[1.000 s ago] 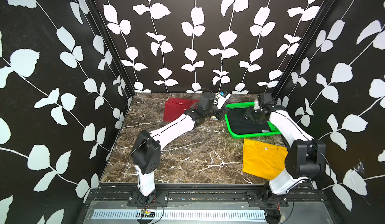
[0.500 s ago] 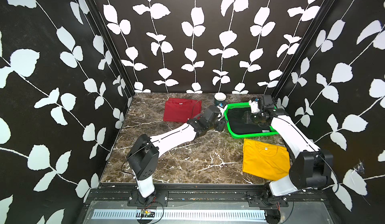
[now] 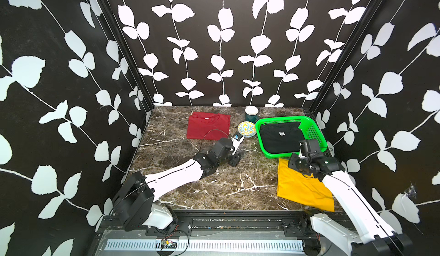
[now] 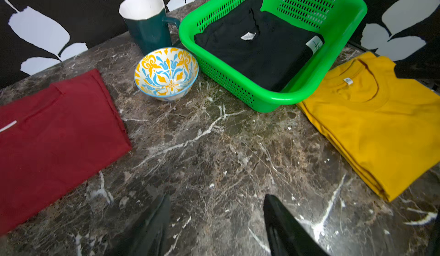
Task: Put the folded t-shirts into the basket
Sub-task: Move the T-shirt to the center of the board.
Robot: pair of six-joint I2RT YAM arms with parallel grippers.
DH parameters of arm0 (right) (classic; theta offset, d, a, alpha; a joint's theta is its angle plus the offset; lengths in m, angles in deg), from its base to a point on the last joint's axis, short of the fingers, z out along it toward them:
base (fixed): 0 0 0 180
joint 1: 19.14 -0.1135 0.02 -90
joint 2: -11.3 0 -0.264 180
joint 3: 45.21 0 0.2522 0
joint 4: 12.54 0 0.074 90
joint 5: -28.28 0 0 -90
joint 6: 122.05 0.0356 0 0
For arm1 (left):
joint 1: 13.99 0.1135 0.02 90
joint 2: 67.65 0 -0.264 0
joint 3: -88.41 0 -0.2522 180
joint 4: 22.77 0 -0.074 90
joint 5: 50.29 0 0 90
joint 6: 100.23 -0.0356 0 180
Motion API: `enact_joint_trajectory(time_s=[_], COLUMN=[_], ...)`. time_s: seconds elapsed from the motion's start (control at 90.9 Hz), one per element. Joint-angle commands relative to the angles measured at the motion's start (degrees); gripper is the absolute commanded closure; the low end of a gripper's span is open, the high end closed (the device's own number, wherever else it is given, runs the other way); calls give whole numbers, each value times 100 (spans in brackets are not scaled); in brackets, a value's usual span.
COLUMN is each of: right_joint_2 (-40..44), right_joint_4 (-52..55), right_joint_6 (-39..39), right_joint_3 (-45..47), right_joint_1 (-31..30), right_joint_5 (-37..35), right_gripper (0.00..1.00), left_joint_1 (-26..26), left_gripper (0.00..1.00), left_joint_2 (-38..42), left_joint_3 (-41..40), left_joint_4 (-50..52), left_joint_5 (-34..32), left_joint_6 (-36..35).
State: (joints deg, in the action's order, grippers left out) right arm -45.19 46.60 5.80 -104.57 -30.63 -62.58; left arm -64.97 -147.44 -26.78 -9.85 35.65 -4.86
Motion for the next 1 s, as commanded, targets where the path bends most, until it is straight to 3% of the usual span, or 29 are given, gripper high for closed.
enact_joint_trajectory(time_s=[0.0,0.308,0.418,0.66,0.825,0.99], right_joint_2=[-331,-1333,-1575,-2428,-3356,-4264], right_joint_4=[-15,-397,-389,-1040,-1873,-2563], right_joint_6=[332,335,347,744,884,771], right_joint_3=[532,1095,1150,1002,375,-689], right_joint_1=[-23,-758,-1490,-3500,-4763,-5531], right_joint_5=[237,320,589,1182,1670,2363], right_gripper=[68,72,74,76,75,74], left_joint_1=[-17,-2,91,606,674,896], left_gripper=[36,31,29,27,27,24], left_joint_2=[184,739,929,1400,1719,1870], left_joint_3=[-420,-1025,-1111,-1560,-1812,-2015], left_joint_4=[-76,826,1159,1395,1455,1505], left_joint_5=[35,-980,-1137,-802,-822,-873], left_joint_6=[223,809,1028,1539,1627,1925])
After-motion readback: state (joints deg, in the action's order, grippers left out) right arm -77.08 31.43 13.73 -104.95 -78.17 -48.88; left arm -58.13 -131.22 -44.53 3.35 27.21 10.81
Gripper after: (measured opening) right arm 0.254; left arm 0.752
